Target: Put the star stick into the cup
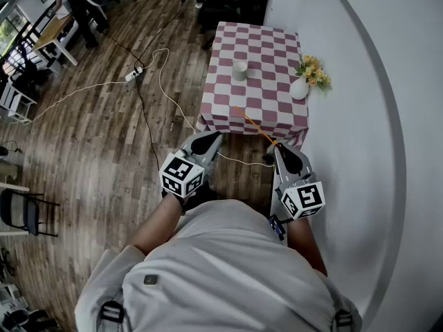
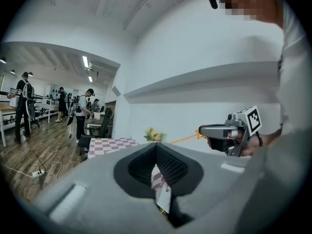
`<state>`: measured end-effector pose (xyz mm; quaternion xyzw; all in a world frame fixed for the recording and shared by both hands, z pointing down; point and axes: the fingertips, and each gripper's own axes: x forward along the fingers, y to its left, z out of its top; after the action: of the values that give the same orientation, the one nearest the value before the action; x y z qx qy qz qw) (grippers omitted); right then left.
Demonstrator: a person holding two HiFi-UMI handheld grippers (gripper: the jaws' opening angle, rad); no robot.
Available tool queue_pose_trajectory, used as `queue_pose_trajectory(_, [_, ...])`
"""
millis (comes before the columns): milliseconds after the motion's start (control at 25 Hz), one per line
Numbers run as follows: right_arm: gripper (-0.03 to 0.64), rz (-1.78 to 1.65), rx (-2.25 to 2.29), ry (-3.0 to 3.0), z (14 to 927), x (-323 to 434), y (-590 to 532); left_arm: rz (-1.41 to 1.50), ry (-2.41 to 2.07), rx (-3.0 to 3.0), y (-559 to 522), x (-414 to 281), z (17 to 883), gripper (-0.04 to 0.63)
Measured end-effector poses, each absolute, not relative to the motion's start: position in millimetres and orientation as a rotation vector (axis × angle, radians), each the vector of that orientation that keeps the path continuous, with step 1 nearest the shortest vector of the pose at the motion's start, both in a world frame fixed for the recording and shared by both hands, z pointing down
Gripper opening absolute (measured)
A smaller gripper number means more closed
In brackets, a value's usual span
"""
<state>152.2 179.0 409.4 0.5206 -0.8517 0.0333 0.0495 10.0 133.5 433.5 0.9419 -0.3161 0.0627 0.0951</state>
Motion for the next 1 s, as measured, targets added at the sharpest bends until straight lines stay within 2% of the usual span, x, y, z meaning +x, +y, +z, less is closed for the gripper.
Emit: queue_pose_trajectory(1000, [0.026, 0.087, 1.570, -2.625, 408, 135, 123, 0.195, -0.912, 2.780, 78, -2, 441, 0.005])
